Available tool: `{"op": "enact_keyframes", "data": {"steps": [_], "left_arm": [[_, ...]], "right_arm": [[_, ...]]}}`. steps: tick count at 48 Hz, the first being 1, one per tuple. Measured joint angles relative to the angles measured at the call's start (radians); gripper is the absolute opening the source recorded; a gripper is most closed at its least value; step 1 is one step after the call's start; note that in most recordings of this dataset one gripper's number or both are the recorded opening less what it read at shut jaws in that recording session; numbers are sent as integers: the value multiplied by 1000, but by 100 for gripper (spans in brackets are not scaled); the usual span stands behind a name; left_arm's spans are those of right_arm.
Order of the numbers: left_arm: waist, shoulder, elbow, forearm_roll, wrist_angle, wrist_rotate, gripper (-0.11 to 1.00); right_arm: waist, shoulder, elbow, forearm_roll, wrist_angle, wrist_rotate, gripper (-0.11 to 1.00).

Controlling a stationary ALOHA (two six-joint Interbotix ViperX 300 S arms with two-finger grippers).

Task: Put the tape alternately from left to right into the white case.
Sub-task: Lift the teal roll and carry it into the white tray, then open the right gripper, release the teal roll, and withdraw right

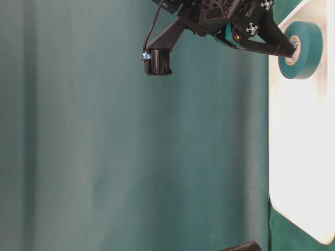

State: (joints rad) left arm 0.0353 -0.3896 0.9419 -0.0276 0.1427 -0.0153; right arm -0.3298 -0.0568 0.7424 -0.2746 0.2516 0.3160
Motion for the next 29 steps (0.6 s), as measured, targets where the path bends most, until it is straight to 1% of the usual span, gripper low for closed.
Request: {"op": "enact_keyframes", "data": {"steps": [2, 8, 9, 10, 16, 29], "left_arm": [[-2, 0, 0, 0, 0, 0, 75], [0, 0, 0, 0, 0, 0, 75], [-2, 0, 0, 0, 0, 0, 75], [-2, 0, 0, -2, 0, 2, 75], [-2, 0, 0, 0, 0, 2, 75], [0, 0, 0, -2, 0, 0, 75]], "right_arm": [[0, 0, 0, 0, 0, 0, 33], [0, 0, 0, 0, 3, 0, 70], [0, 0, 0, 0, 3, 0, 75], [0, -2, 0, 0, 3, 0, 77], [6, -2, 0, 0, 3, 2, 73], [28, -6, 0, 0, 0, 0, 73]]}}
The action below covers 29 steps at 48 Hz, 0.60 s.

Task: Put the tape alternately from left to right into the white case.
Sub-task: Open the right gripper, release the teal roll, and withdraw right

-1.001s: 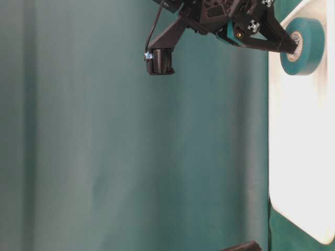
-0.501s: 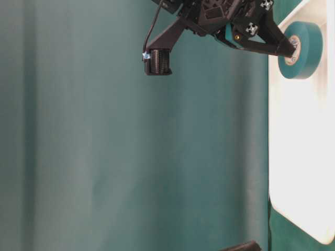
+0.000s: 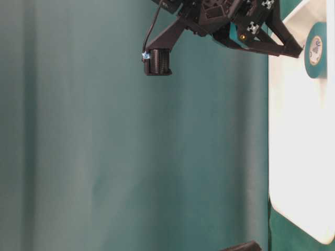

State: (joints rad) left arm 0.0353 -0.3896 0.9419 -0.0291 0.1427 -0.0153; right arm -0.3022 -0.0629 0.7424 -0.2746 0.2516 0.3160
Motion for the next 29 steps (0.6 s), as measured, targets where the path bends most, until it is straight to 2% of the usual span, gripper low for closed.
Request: {"op": "enact_keyframes", "data": {"steps": [29], "left_arm": [[0, 0, 8, 2, 0, 0, 75]], "right_arm": [[213, -155, 3, 0, -40, 0, 73]]}}
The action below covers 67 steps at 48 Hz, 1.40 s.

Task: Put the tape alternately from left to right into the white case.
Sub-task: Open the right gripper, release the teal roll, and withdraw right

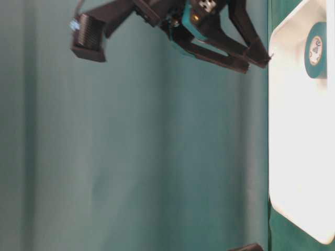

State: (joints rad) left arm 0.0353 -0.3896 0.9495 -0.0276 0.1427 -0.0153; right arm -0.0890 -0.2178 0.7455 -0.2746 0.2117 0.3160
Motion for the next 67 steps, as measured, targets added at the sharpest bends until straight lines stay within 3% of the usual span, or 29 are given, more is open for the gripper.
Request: {"op": "enact_keyframes", "data": {"steps": [11, 33, 43, 67], "left_arm": [[0, 0, 5, 0, 0, 0, 75], [-2, 0, 6, 0, 0, 0, 75], [-2, 0, 6, 0, -5, 0, 75], [-2, 0, 6, 0, -6, 0, 75]], "right_arm": [[21, -49, 44, 0, -92, 0, 72], [40, -206, 233, 0, -333, 2, 72], [49, -259, 282, -2, -365, 0, 72], [49, -259, 288, 0, -370, 2, 73]]}}
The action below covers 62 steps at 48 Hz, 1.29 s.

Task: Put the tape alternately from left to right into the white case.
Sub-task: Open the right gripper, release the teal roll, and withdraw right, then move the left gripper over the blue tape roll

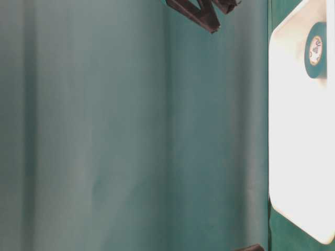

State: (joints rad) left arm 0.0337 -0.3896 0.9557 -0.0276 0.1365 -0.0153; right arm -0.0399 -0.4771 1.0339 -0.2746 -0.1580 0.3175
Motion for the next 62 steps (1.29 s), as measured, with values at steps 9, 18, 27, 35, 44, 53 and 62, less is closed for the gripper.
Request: {"op": "enact_keyframes", "data": {"steps": [9, 18, 27, 35, 44, 53, 62], "left_arm": [[-21, 0, 3, 0, 3, 0, 75], [-75, -12, 18, -2, 26, 0, 75], [-152, -44, 40, -2, 72, 5, 74], [-206, -71, 57, 0, 120, -2, 75], [-267, -94, 74, -2, 164, -3, 75], [-308, -114, 98, -2, 239, -11, 74], [-339, -146, 129, -2, 313, -107, 75]], "right_arm": [[2, 0, -2, -2, 0, -2, 72], [2, 0, -2, 0, 0, -2, 72], [3, 9, -2, -2, 0, -2, 73], [5, 29, 0, -2, 2, -2, 72], [17, 37, -2, -2, 0, -2, 72], [29, 38, -2, -2, 0, -2, 72], [32, 38, 0, 0, 0, -2, 73]]}}
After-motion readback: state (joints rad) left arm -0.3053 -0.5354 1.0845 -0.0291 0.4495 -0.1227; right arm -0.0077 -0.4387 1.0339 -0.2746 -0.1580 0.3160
